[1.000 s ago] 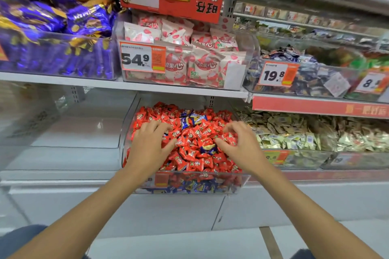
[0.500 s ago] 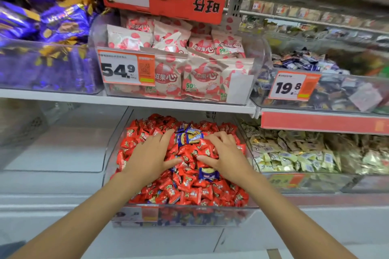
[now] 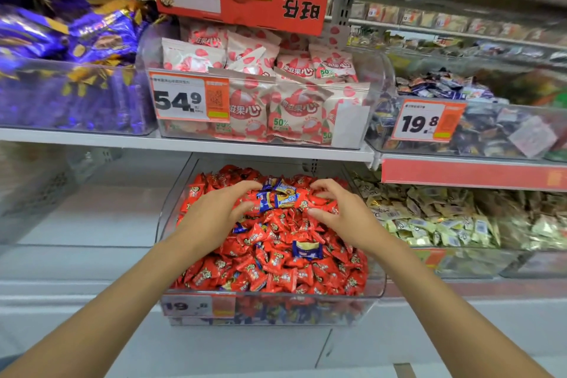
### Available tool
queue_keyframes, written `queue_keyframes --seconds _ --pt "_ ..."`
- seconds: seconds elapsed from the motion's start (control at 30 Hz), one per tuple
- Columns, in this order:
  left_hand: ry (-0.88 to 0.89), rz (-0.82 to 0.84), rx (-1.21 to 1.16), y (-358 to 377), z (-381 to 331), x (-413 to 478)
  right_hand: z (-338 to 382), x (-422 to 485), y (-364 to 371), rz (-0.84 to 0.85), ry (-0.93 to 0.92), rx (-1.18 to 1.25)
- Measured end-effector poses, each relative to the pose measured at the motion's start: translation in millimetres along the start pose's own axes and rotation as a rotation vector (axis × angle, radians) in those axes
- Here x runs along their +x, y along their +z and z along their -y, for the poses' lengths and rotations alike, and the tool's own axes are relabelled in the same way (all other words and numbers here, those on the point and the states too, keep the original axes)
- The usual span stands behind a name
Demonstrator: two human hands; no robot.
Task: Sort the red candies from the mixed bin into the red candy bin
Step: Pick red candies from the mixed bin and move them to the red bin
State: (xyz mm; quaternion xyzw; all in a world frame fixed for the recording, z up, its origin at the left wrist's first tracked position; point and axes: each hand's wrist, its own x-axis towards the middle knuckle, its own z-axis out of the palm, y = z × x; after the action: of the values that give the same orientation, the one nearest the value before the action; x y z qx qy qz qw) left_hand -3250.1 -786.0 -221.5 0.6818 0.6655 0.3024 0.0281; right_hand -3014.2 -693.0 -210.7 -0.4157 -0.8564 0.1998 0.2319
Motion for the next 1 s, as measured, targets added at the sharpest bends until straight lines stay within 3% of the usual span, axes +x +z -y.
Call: queue_keyframes --seconds 0.27,0.63,1.0 --pt "0.015 0.043 -0.087 7 8 6 2 1 -1 0.011 0.0 -0.052" --pt "0.007 -0.096 -0.176 -38 10 -30 57 -15 8 -0.075 -0.032 0.129" --pt "-0.314 -0.328 -0.085 -143 177 -97 217 70 122 0.157 -0.441 0.08"
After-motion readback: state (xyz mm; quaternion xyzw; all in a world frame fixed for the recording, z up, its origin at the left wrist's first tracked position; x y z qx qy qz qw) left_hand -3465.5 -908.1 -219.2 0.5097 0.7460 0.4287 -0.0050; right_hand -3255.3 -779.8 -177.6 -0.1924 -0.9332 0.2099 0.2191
